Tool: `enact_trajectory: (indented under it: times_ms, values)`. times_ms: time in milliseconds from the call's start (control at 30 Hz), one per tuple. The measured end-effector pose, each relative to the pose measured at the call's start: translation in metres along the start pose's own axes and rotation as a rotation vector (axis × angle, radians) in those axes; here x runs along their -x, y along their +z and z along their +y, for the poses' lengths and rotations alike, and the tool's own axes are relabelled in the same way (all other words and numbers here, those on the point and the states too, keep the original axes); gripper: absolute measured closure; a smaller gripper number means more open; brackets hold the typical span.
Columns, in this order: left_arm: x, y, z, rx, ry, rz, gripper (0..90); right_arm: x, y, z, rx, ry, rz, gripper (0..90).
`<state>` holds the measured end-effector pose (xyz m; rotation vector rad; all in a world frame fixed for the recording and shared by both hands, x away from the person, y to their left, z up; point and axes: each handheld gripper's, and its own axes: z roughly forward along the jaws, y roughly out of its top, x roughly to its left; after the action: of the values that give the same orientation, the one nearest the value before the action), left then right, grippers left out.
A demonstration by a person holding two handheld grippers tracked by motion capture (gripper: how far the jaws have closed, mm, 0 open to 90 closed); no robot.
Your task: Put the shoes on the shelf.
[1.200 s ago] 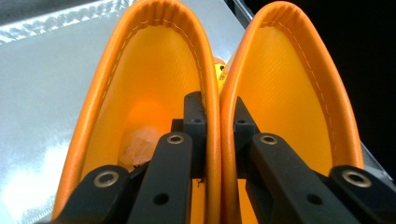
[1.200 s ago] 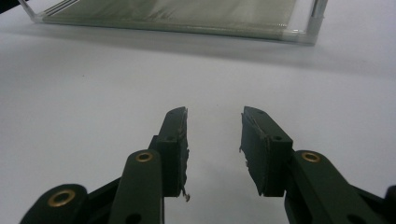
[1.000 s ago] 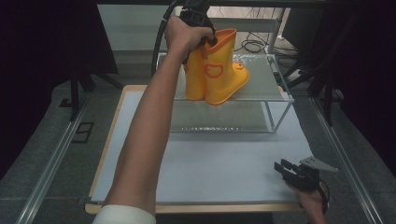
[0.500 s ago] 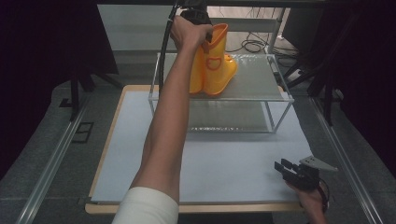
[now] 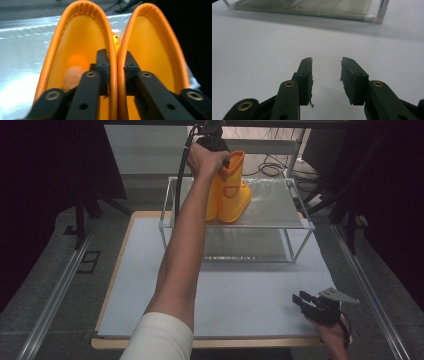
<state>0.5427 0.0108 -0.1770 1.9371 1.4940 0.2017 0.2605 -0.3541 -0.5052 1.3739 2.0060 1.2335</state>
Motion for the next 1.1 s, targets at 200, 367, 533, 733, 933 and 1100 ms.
enact_trajectory:
  times_ms: [200,367,533,733,933,1100]
  values:
    - [0.000,-0.008,-0.001,0.010,0.019,-0.018,50.1,-0.002,0.001,0.000,-0.004,-0.005,0.002,60.4]
    - [0.001,-0.022,-0.001,0.045,0.026,-0.050,43.9,-0.003,0.002,0.000,-0.005,-0.006,0.003,60.3]
    - [-0.002,-0.041,-0.006,0.077,0.057,-0.062,43.5,-0.002,0.001,-0.001,-0.004,-0.003,0.000,60.3]
    - [-0.006,-0.059,-0.021,0.098,0.111,-0.105,46.6,-0.002,-0.001,0.000,0.001,0.002,-0.004,60.2]
    - [-0.009,-0.081,-0.042,0.110,0.182,-0.149,52.0,0.000,-0.003,-0.001,0.006,0.013,-0.013,60.1]
    - [-0.014,-0.102,-0.058,0.112,0.237,-0.141,62.2,0.000,-0.004,-0.001,0.010,0.011,-0.017,60.0]
